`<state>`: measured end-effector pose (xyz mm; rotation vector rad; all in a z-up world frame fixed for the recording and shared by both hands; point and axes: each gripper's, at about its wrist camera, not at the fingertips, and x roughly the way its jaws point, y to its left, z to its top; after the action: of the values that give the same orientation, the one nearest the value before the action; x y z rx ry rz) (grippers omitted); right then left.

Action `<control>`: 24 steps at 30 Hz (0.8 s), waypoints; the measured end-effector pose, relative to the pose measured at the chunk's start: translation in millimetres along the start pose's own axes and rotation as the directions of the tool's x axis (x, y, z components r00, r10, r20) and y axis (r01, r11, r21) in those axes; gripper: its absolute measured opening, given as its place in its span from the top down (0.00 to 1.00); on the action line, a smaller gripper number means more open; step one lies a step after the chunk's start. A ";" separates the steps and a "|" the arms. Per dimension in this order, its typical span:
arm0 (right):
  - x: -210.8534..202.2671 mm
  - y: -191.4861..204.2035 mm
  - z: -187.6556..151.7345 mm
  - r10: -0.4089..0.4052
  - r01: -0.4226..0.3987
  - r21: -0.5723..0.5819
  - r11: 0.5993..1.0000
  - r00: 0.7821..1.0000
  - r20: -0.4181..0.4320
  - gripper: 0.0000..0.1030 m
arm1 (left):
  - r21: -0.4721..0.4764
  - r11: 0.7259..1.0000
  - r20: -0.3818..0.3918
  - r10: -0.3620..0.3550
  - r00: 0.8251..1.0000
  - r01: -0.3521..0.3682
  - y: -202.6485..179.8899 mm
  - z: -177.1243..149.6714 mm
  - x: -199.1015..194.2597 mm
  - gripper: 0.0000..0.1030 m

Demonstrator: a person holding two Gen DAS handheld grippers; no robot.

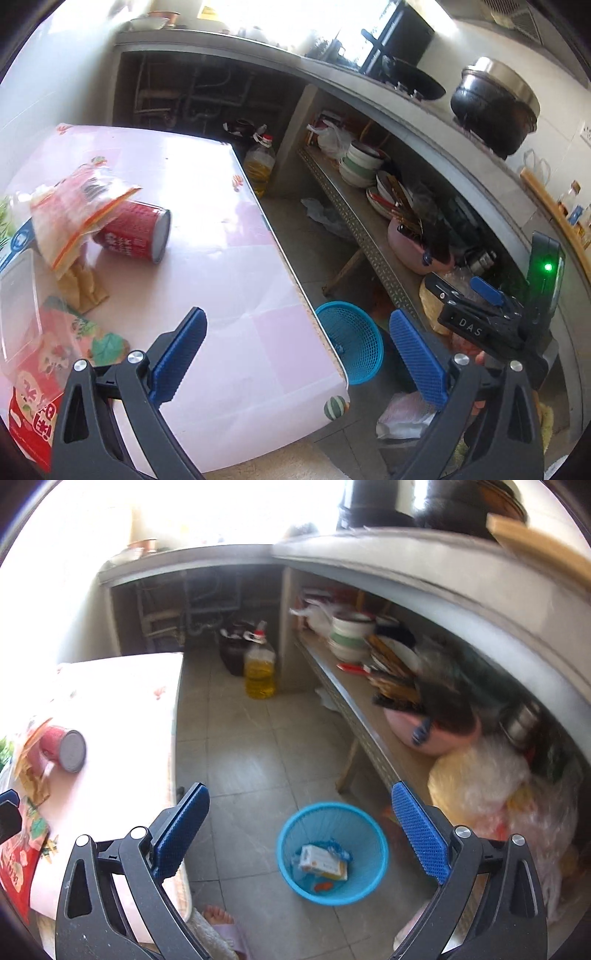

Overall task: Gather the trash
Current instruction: 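Move both tools back toward the table, then grasp the clear plastic bag beside the red can with the right tool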

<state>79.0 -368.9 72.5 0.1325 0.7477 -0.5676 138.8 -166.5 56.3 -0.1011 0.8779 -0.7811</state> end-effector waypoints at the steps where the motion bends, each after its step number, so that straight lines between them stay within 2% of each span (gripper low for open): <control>1: 0.0 2.5 2.7 0.024 -0.024 -0.013 1.000 1.000 0.005 0.08 | -0.012 1.000 0.015 -0.006 1.000 0.006 6.1 -1.4 -6.6 0.06; 3: -2.0 8.7 8.2 0.096 -0.095 -0.029 0.995 0.995 0.016 0.08 | -0.039 0.999 0.046 -0.021 0.999 0.022 20.1 -2.8 -20.1 0.06; 5: -3.7 13.1 14.9 0.190 -0.189 -0.029 0.981 0.981 0.030 0.08 | -0.059 0.998 0.076 -0.012 0.997 0.017 34.6 -2.0 -33.8 0.06; 8: -5.1 22.9 28.6 0.322 -0.323 -0.001 0.947 0.946 0.030 0.08 | -0.073 0.997 0.125 0.029 0.992 -0.020 56.0 -3.7 -55.4 0.06; 9: -4.3 28.3 33.9 0.369 -0.370 0.007 0.929 0.929 0.019 0.08 | -0.079 0.996 0.140 0.046 0.989 -0.035 62.4 -4.4 -62.4 0.06; 10: -3.2 36.5 39.4 0.429 -0.429 0.019 0.903 0.903 0.003 0.08 | -0.085 0.995 0.156 0.065 0.986 -0.052 69.0 -5.4 -69.2 0.06; 12: -0.6 49.8 48.2 0.539 -0.537 0.050 0.842 0.842 -0.019 0.08 | -0.097 0.991 0.191 0.107 0.976 -0.089 81.8 -6.0 -81.9 0.06; 13: 1.2 57.0 52.4 0.603 -0.600 0.072 0.797 0.797 -0.030 0.08 | -0.103 0.988 0.207 0.132 0.969 -0.112 87.7 -6.2 -87.8 0.06; 16: 9.2 87.4 61.7 0.763 -0.751 0.141 0.645 0.643 -0.069 0.10 | -0.112 0.978 0.241 0.199 0.950 -0.176 104.6 -5.6 -103.6 0.06; 18: 17.6 111.2 65.2 0.820 -0.799 0.182 0.573 0.564 -0.100 0.17 | -0.117 0.970 0.252 0.238 0.938 -0.215 113.8 -4.2 -110.1 0.06; 21: 35.2 153.0 66.2 0.870 -0.827 0.269 0.493 0.466 -0.164 0.25 | -0.130 0.959 0.262 0.279 0.924 -0.253 126.9 -3.6 -118.7 0.06; 24: 59.3 191.9 60.7 0.890 -0.813 0.365 0.453 0.387 -0.243 0.27 | -0.143 0.951 0.259 0.305 0.917 -0.276 138.3 -5.9 -124.1 0.06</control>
<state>252.9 -252.2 60.9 0.8096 0.9057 0.4530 165.9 15.9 80.3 -0.1640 0.6452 -0.4282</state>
